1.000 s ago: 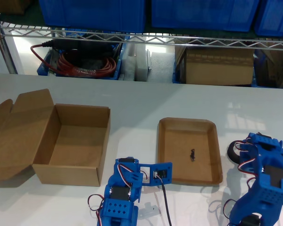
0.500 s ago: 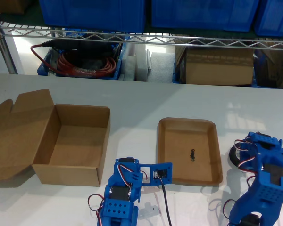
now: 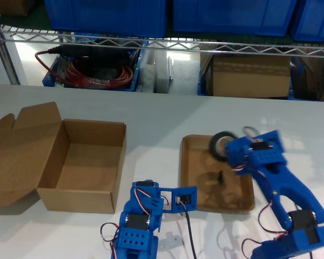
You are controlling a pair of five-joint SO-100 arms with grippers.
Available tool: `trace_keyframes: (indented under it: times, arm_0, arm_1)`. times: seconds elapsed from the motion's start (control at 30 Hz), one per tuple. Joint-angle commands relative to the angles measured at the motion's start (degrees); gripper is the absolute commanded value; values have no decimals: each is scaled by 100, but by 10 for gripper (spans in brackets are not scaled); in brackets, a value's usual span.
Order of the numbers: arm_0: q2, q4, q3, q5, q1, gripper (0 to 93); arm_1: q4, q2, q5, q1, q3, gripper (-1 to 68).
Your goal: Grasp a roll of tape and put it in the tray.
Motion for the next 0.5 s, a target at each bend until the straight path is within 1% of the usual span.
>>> trace_keyframes:
  times: [0.0,0.17,0.43,0.47]
  arm_0:
    - [53,-79,167,35,-53,2]
    - [53,-79,167,35,-53,2]
    - [53,-79,167,35,-53,2]
    - [53,-79,167,35,-53,2]
  arm_1:
    - [18,-229,44,-299,-246,0]
    - [-79,-686,97,-369,-255,0]
    - [-44,-729,88,-308,-229,0]
    - [-70,-738,105,-299,-229,14]
